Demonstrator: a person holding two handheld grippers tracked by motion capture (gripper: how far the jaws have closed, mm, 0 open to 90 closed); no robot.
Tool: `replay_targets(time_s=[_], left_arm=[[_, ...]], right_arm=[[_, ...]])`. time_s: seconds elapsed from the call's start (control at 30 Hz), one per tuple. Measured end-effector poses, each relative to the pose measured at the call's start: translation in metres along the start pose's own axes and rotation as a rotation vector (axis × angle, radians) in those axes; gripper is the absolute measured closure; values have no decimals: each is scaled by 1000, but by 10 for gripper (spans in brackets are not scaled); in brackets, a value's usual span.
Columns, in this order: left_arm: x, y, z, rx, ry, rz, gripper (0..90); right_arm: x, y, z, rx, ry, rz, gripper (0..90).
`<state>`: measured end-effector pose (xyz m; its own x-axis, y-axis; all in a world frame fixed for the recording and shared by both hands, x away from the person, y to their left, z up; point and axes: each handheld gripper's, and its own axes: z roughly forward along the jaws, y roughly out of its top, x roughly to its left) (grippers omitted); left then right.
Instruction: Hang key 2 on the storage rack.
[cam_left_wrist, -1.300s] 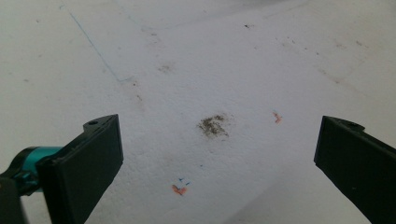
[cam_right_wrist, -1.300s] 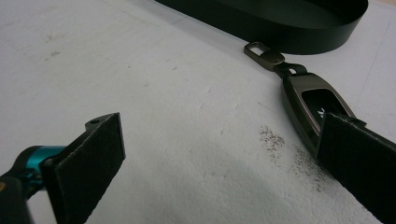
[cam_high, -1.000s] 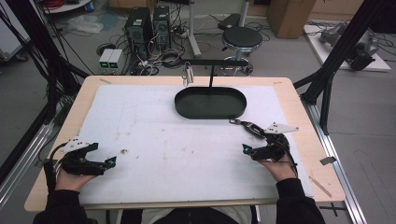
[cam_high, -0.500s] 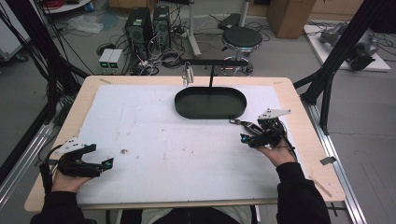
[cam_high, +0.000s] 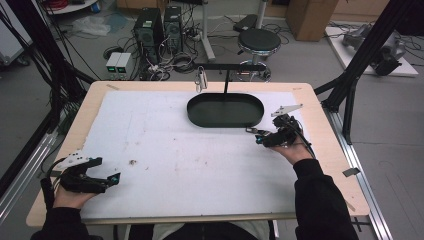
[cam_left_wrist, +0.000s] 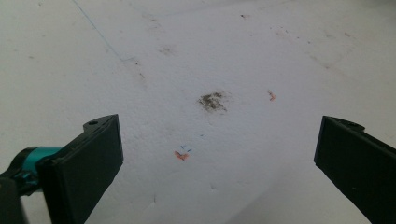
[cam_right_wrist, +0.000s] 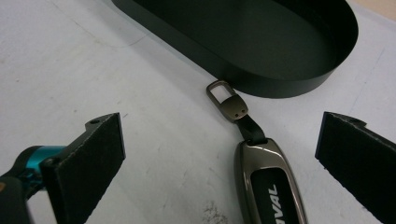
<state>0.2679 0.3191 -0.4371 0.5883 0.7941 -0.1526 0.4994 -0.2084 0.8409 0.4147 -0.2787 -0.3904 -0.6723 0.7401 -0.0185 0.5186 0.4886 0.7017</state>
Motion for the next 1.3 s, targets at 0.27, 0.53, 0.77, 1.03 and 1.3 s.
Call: replay_targets(time_s=[0.27,0.53,0.77,1.03,1.3], left_arm=[[1,0,1,11,-13,-8,17],[2,0,1,10,-17,-12,17],[2,0,2,17,-19,-11,17],[2,0,3,21,-20,-9,17],[2,0,3,23,-20,-7,17]], right_arm=[[-20,9,18,91,30,-1,7],[-38,0,40,165,46,26,7],[-46,-3,57,187,76,17,48],[-42,5,62,203,90,-35,121],[-42,14,59,252,127,-96,368]])
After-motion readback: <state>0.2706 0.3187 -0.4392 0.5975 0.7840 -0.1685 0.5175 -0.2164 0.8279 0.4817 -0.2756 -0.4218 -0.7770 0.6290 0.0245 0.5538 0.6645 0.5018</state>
